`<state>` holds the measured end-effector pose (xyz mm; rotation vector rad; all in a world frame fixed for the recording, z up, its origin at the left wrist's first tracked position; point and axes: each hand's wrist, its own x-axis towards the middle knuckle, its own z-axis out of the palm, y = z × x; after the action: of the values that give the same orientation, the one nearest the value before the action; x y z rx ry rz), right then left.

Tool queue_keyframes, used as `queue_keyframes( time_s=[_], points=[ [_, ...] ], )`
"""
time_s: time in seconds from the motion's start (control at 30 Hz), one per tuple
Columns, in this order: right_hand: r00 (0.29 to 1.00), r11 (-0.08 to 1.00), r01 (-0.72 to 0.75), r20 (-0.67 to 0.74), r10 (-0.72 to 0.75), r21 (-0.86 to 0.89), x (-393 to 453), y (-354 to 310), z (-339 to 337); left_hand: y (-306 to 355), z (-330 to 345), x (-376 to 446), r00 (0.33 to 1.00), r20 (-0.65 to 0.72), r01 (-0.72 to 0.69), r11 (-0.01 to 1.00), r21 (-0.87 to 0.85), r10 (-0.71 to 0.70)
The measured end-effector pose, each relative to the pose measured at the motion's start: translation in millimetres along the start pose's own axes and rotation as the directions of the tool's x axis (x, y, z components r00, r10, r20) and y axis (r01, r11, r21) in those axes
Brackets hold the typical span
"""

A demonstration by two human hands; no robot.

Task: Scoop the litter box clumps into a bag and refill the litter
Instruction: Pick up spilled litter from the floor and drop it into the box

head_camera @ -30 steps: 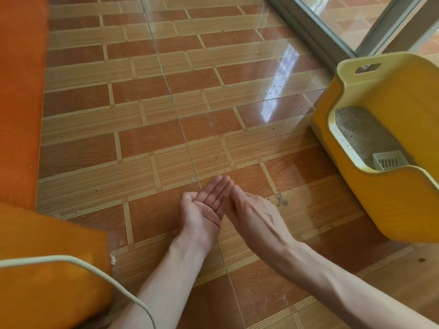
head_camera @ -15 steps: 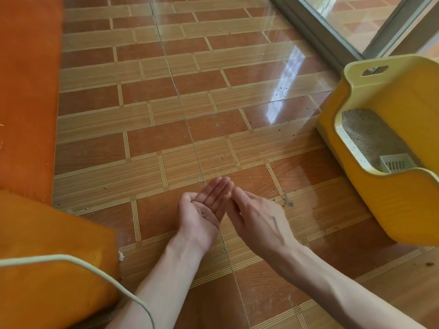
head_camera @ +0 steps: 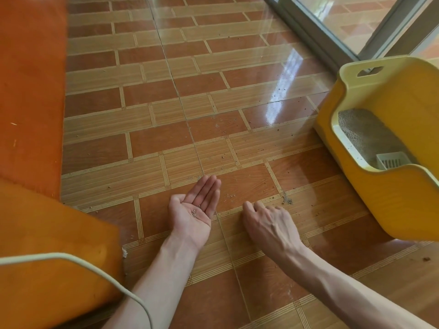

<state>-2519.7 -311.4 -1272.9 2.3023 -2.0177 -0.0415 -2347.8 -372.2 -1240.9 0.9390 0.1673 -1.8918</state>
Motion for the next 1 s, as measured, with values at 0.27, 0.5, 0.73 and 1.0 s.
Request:
queue_keyframes(
  time_s=[0.27,0.5,0.73,1.0],
  points=[
    [0.985,0.985,-0.149,0.076,0.155,-0.083,3.4,11.7,1.9,3.0,-3.4,-7.7,1.0,-0.007,-0.009,1.0,-0.007,0.009],
    [0.987,0.972,-0.162,0.011,0.163,0.171,3.8,-1.9,-18.5,-7.6,-2.3,-8.6,0.999,-0.013,-0.029,0.998,0.049,0.029],
    [0.997,0.931,-0.042,-0.045,0.063,0.363,15.4,-53.1,-65.8,-23.9,6.2,-7.0,0.996,-0.005,0.094,0.992,0.082,-0.094],
    [0.954,0.898,-0.134,-0.19,0.23,0.419,-5.2,-8.8,-60.4,-33.7,15.0,-8.4,0.982,0.048,0.18,0.982,0.05,-0.183]
  ],
)
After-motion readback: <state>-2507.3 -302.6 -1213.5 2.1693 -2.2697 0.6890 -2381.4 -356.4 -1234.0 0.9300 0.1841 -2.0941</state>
